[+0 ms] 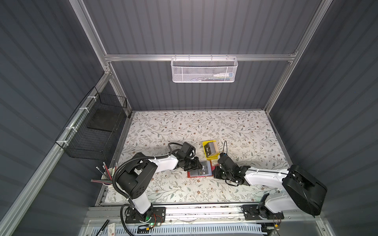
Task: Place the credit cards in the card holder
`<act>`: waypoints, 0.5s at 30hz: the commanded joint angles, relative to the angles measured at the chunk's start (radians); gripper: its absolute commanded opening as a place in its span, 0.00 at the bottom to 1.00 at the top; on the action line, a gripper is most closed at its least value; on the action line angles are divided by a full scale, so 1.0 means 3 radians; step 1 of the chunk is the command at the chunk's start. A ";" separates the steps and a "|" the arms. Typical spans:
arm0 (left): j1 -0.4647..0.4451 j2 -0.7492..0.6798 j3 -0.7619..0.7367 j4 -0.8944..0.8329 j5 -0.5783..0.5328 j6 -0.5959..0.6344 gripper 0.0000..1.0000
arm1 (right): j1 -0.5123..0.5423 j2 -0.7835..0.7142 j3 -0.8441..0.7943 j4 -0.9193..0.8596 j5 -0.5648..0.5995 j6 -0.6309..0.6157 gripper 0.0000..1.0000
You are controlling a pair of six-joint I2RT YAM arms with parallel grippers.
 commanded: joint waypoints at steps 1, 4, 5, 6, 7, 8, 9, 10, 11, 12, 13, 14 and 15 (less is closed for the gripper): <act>-0.0025 -0.0088 0.0062 -0.0228 -0.0090 0.0093 0.25 | 0.0022 0.0113 -0.0108 -0.0284 0.0058 -0.0009 0.15; -0.0031 -0.0125 0.0088 -0.0221 -0.0073 0.0087 0.26 | 0.0027 0.0113 -0.0103 -0.0284 0.0056 -0.0011 0.15; -0.0031 -0.0143 0.0085 -0.0177 -0.0050 0.0093 0.26 | 0.0027 0.0112 -0.0104 -0.0282 0.0057 -0.0020 0.15; -0.0031 -0.0163 0.0071 -0.0117 -0.0006 0.0083 0.26 | 0.0027 0.0108 -0.0098 -0.0290 0.0053 -0.0020 0.15; -0.0027 -0.0180 0.0049 -0.0039 0.0038 0.0067 0.26 | 0.0027 0.0106 -0.0097 -0.0291 0.0053 -0.0016 0.15; -0.0027 -0.0183 0.0050 -0.0026 0.0053 0.0062 0.26 | 0.0027 0.0098 -0.0089 -0.0298 0.0048 -0.0024 0.15; -0.0027 -0.0178 0.0065 -0.0044 0.0053 0.0067 0.26 | 0.0027 0.0088 -0.0083 -0.0301 0.0051 -0.0021 0.15; -0.0031 -0.0178 0.0070 -0.0068 0.0048 0.0077 0.26 | 0.0027 0.0054 -0.0079 -0.0302 0.0038 -0.0027 0.15; -0.0030 -0.0187 0.0066 -0.0093 0.0031 0.0083 0.26 | 0.0027 0.0011 -0.0077 -0.0295 0.0028 -0.0032 0.15; -0.0030 -0.0193 0.0066 -0.0125 0.0004 0.0096 0.26 | 0.0027 -0.0030 -0.0068 -0.0294 0.0018 -0.0044 0.15; -0.0031 -0.0212 0.0070 -0.0173 -0.0034 0.0106 0.26 | 0.0027 -0.0073 -0.0044 -0.0308 0.0012 -0.0063 0.15; -0.0031 -0.0227 0.0068 -0.0215 -0.0065 0.0123 0.26 | 0.0028 -0.0106 -0.0007 -0.0357 0.0009 -0.0084 0.15; -0.0031 -0.0241 0.0069 -0.0255 -0.0097 0.0138 0.26 | 0.0031 -0.0131 0.0024 -0.0382 0.0002 -0.0102 0.15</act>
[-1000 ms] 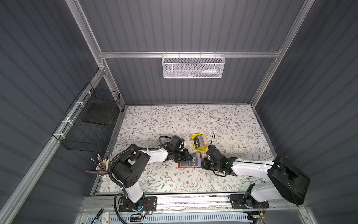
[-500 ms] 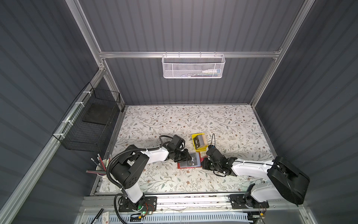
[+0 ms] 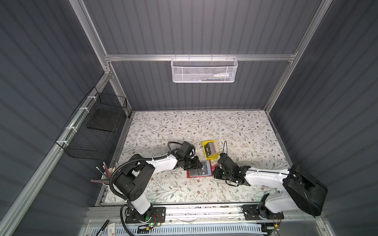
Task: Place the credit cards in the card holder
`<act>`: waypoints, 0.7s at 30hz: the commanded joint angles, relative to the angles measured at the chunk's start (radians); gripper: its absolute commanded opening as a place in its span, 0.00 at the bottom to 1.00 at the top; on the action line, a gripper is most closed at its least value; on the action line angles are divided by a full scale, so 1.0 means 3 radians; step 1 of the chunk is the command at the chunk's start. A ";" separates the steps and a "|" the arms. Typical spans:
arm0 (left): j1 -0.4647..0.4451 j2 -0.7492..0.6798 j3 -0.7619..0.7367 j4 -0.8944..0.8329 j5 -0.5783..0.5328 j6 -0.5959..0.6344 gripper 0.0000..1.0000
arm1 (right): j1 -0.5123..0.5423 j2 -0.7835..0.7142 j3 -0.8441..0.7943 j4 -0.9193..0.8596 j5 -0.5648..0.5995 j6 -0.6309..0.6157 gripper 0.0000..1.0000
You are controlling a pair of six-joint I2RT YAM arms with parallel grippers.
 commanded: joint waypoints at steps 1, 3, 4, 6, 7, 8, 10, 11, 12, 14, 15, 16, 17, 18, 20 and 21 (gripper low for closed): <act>-0.0013 -0.0126 0.0051 -0.0210 -0.0104 0.0127 0.26 | 0.0026 -0.0097 0.0056 -0.0301 -0.0005 -0.0106 0.15; -0.0016 -0.0127 0.0054 -0.0238 -0.0122 0.0137 0.26 | 0.0036 -0.0102 0.0111 -0.0307 -0.0024 -0.0144 0.15; -0.0016 -0.0123 0.0051 -0.0232 -0.0128 0.0134 0.26 | 0.0037 -0.0086 0.0141 -0.0309 -0.0024 -0.0161 0.15; -0.0016 -0.0109 0.0031 -0.0186 -0.0114 0.0113 0.26 | 0.0042 -0.0025 0.0207 -0.0296 -0.0050 -0.0194 0.15; -0.0015 -0.0098 0.0023 -0.0160 -0.0108 0.0104 0.26 | 0.0042 0.0016 0.0244 -0.0288 -0.0075 -0.0218 0.15; -0.0016 -0.0084 0.0017 -0.0139 -0.0097 0.0097 0.26 | 0.0051 0.0061 0.0289 -0.0283 -0.0094 -0.0238 0.15; -0.0016 -0.0067 0.0016 -0.0116 -0.0094 0.0091 0.26 | 0.0062 0.0122 0.0360 -0.0279 -0.0108 -0.0268 0.15; -0.0016 -0.0062 0.0011 -0.0120 -0.0093 0.0090 0.26 | 0.0071 0.0145 0.0390 -0.0276 -0.0107 -0.0282 0.15; -0.0014 -0.0061 0.0010 -0.0113 -0.0093 0.0091 0.26 | 0.0078 0.0159 0.0407 -0.0273 -0.0108 -0.0285 0.15; -0.0014 -0.0053 -0.0010 -0.0114 -0.0093 0.0085 0.26 | 0.0083 0.0207 0.0449 -0.0270 -0.0112 -0.0296 0.15; -0.0014 -0.0047 -0.0010 -0.0113 -0.0097 0.0087 0.26 | 0.0083 0.0224 0.0472 -0.0268 -0.0116 -0.0301 0.15; -0.0014 -0.0041 -0.0013 -0.0120 -0.0098 0.0083 0.26 | 0.0083 0.0249 0.0489 -0.0263 -0.0114 -0.0302 0.15; -0.0015 -0.0036 -0.0025 -0.0121 -0.0103 0.0086 0.26 | 0.0087 0.0271 0.0503 -0.0263 -0.0126 -0.0300 0.15; -0.0014 -0.0030 -0.0025 -0.0120 -0.0102 0.0083 0.26 | 0.0088 0.0294 0.0514 -0.0262 -0.0126 -0.0301 0.14; -0.0016 -0.0008 -0.0030 -0.0111 -0.0086 0.0081 0.26 | 0.0087 0.0353 0.0528 -0.0258 -0.0137 -0.0292 0.14; -0.0016 0.0002 -0.0028 -0.0106 -0.0076 0.0080 0.26 | 0.0089 0.0385 0.0532 -0.0252 -0.0144 -0.0289 0.14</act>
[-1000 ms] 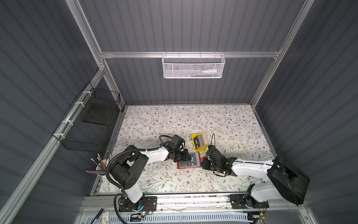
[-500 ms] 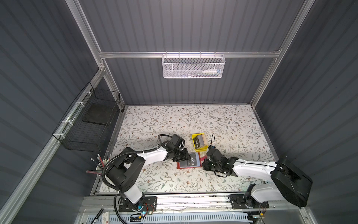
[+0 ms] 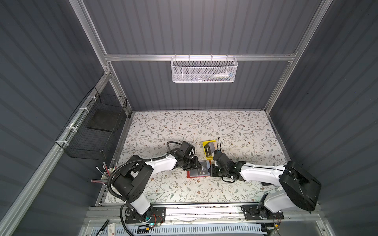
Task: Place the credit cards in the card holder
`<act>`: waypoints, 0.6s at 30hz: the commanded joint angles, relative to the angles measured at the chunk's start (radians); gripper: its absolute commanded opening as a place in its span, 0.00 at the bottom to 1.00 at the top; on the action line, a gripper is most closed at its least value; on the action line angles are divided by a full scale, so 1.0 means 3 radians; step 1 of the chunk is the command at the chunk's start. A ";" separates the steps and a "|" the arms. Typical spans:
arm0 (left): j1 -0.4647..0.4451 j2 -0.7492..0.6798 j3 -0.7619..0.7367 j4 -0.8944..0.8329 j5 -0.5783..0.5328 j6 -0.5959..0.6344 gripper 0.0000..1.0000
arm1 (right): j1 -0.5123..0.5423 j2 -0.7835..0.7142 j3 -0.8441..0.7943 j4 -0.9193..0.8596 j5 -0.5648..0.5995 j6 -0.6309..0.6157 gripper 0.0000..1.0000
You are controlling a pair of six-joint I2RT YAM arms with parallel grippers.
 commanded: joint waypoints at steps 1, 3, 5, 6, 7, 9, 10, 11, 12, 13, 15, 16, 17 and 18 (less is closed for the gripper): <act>-0.0016 0.0057 -0.0032 -0.0003 0.0007 0.0034 0.26 | 0.0023 0.0099 0.0056 -0.0025 -0.0027 -0.0029 0.14; -0.0014 0.0070 -0.0030 0.0009 0.0021 0.0034 0.26 | 0.0028 0.0150 0.0046 -0.0012 -0.0042 -0.0008 0.13; -0.0016 0.0076 -0.0030 0.0000 0.0013 0.0034 0.26 | 0.0038 0.0193 0.0032 -0.0025 -0.0024 0.0010 0.12; -0.0016 0.0078 -0.0030 -0.0018 -0.0002 0.0034 0.26 | 0.0043 0.0200 0.0023 -0.0032 -0.0008 0.0026 0.12; -0.0018 0.0081 -0.0026 -0.0047 -0.0026 0.0047 0.26 | 0.0049 0.0206 0.0002 -0.0038 0.0007 0.0038 0.12; -0.0018 0.0093 -0.0009 -0.0102 -0.0055 0.0068 0.26 | 0.0054 0.0208 -0.0029 -0.0035 0.0014 0.0059 0.12; -0.0019 0.0094 -0.0009 -0.0108 -0.0063 0.0067 0.26 | 0.0058 0.0206 -0.0044 -0.0038 0.0019 0.0067 0.12; -0.0018 0.0098 -0.0009 -0.0118 -0.0067 0.0068 0.26 | 0.0062 0.0202 -0.0058 -0.0031 0.0028 0.0066 0.12; -0.0017 0.0096 -0.0010 -0.0123 -0.0073 0.0069 0.26 | 0.0059 0.0206 -0.0068 -0.0031 0.0029 0.0075 0.12; -0.0017 0.0103 -0.0009 -0.0120 -0.0075 0.0070 0.26 | 0.0064 0.0201 -0.0079 -0.0031 0.0034 0.0077 0.12; -0.0018 0.0114 -0.0003 -0.0131 -0.0075 0.0069 0.26 | 0.0062 0.0191 -0.0093 -0.0035 0.0046 0.0084 0.12; -0.0014 0.0123 0.0011 -0.0143 -0.0076 0.0067 0.26 | 0.0064 0.0185 -0.0092 -0.0038 0.0046 0.0085 0.12; -0.0020 0.0123 0.0019 -0.0143 -0.0076 0.0068 0.26 | 0.0065 0.0181 -0.0098 -0.0042 0.0049 0.0085 0.12; -0.0016 0.0122 0.0017 -0.0135 -0.0070 0.0066 0.26 | 0.0064 0.0175 -0.0098 -0.0041 0.0053 0.0088 0.12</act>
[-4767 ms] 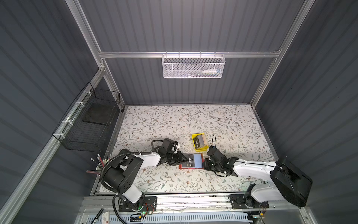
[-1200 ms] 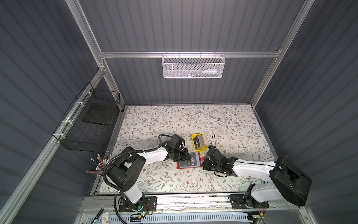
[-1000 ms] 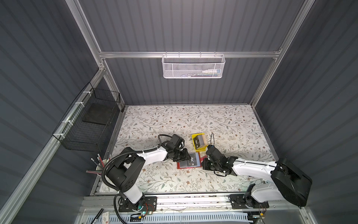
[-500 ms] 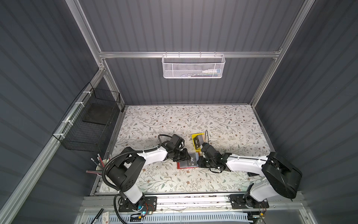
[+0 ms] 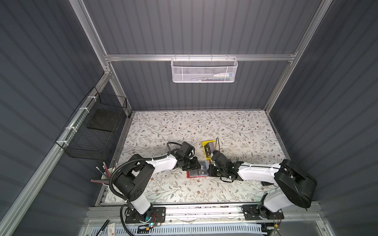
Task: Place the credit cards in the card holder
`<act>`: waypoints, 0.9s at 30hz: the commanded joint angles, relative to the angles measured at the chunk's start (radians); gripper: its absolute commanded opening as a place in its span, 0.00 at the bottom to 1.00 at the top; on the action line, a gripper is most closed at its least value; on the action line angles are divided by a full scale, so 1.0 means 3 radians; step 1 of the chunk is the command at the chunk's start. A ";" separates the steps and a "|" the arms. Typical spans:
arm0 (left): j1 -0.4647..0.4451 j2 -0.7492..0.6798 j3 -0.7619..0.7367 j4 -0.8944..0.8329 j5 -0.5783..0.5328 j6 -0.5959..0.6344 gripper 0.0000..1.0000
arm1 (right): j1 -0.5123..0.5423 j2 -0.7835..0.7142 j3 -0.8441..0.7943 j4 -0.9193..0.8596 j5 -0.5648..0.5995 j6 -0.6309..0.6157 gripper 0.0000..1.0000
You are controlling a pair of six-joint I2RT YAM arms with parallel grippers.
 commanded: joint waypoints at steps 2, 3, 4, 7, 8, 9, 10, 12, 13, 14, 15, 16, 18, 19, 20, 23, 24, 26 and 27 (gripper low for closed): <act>-0.0018 0.0058 0.0024 -0.0077 -0.0002 0.0052 0.26 | 0.0031 0.0041 -0.0098 -0.0169 0.0050 0.0053 0.12; -0.0018 0.0067 0.0017 -0.0023 0.0040 0.0036 0.26 | 0.0031 0.0034 -0.0097 -0.0176 0.0056 0.0058 0.12; -0.0020 0.0072 -0.0001 0.0060 0.0089 0.0011 0.26 | 0.0032 0.0014 -0.0101 -0.0181 0.0065 0.0060 0.13; -0.0021 0.0116 -0.0043 0.0229 0.0188 -0.0066 0.23 | 0.0033 -0.0042 -0.0115 -0.0211 0.0097 0.0078 0.14; -0.0021 0.0131 -0.0050 0.0273 0.0212 -0.0081 0.22 | 0.0031 -0.0068 -0.0120 -0.0227 0.0115 0.0078 0.15; -0.0021 0.0142 -0.0055 0.0296 0.0218 -0.0093 0.22 | 0.0029 -0.0099 -0.0125 -0.0247 0.0126 0.0085 0.16; -0.0021 0.0150 -0.0051 0.0306 0.0220 -0.0095 0.22 | 0.0029 -0.0125 -0.0131 -0.0270 0.0146 0.0083 0.17; -0.0028 0.0170 -0.0058 0.0310 0.0216 -0.0095 0.21 | 0.0029 -0.0184 -0.0140 -0.0310 0.0181 0.0089 0.17; -0.0029 0.0177 -0.0058 0.0312 0.0216 -0.0095 0.20 | 0.0027 -0.0210 -0.0141 -0.0335 0.0192 0.0084 0.17; -0.0028 0.0179 -0.0065 0.0309 0.0207 -0.0095 0.20 | 0.0023 -0.0235 -0.0140 -0.0361 0.0203 0.0078 0.17; -0.0029 0.0177 -0.0072 0.0309 0.0202 -0.0100 0.20 | 0.0026 -0.0257 -0.0140 -0.0390 0.0213 0.0079 0.17; -0.0034 0.0181 -0.0074 0.0310 0.0197 -0.0098 0.20 | 0.0021 -0.0277 -0.0137 -0.0419 0.0225 0.0081 0.17; -0.0034 0.0175 -0.0079 0.0310 0.0191 -0.0101 0.20 | 0.0018 -0.0293 -0.0147 -0.0452 0.0240 0.0081 0.15; -0.0034 0.0171 -0.0079 0.0304 0.0188 -0.0097 0.20 | 0.0021 -0.0296 -0.0157 -0.0458 0.0235 0.0084 0.15; -0.0036 0.0174 -0.0072 0.0299 0.0190 -0.0095 0.20 | 0.0018 -0.0292 -0.0158 -0.0452 0.0226 0.0079 0.14; -0.0041 0.0170 -0.0054 0.0269 0.0181 -0.0081 0.21 | 0.0019 -0.0261 -0.0161 -0.0455 0.0209 0.0080 0.13; -0.0040 0.0172 -0.0044 0.0259 0.0176 -0.0075 0.21 | 0.0018 -0.0251 -0.0160 -0.0449 0.0201 0.0079 0.13; -0.0051 0.0178 -0.0039 0.0248 0.0179 -0.0071 0.21 | 0.0018 -0.0223 -0.0164 -0.0417 0.0180 0.0078 0.13; -0.0055 0.0180 -0.0031 0.0243 0.0181 -0.0070 0.21 | 0.0018 -0.0215 -0.0158 -0.0412 0.0171 0.0076 0.12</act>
